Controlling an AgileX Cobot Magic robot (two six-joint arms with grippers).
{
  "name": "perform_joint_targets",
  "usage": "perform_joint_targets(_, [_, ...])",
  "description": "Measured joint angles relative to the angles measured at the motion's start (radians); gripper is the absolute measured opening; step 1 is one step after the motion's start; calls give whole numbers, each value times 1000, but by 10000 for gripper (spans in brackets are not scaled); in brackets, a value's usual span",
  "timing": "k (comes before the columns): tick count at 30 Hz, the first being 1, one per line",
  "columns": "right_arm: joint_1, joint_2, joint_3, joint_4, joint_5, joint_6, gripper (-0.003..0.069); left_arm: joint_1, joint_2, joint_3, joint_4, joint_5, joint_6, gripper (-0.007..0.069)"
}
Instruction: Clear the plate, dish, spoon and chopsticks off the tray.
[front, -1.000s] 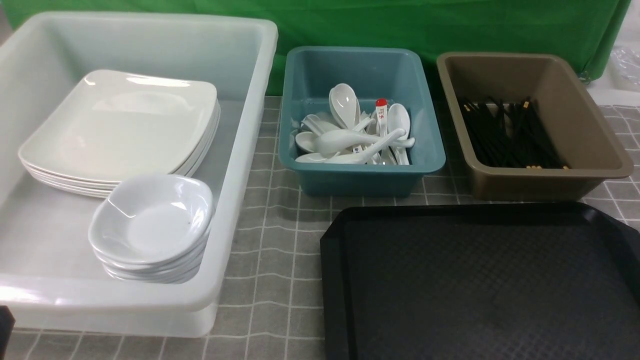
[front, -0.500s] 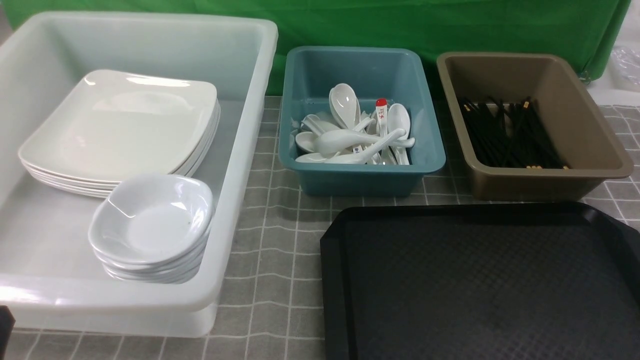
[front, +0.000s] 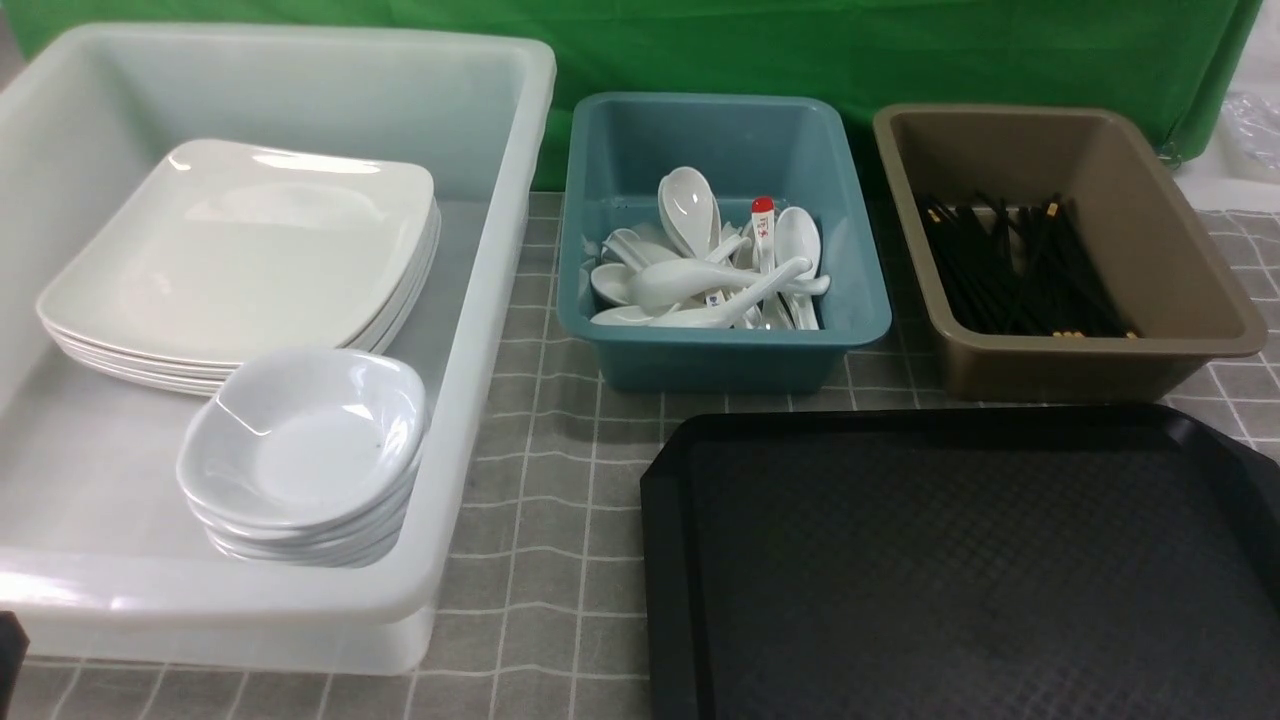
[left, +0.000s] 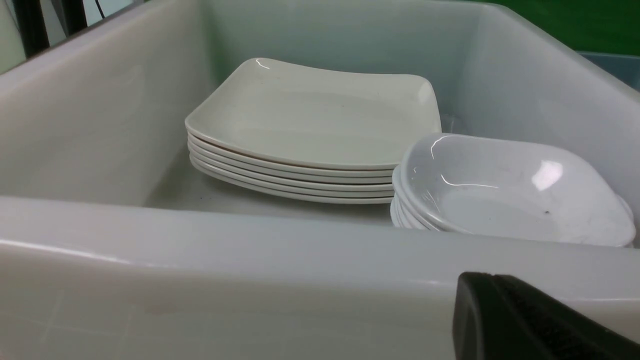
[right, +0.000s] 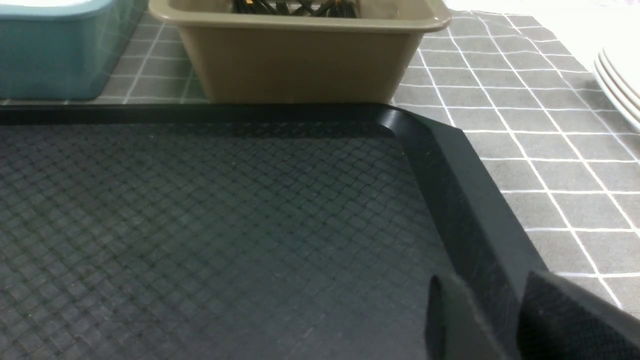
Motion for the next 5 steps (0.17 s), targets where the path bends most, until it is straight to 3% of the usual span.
perform_joint_targets(5, [0,0,0,0,0,0,239,0,0,0,0,0,0,5])
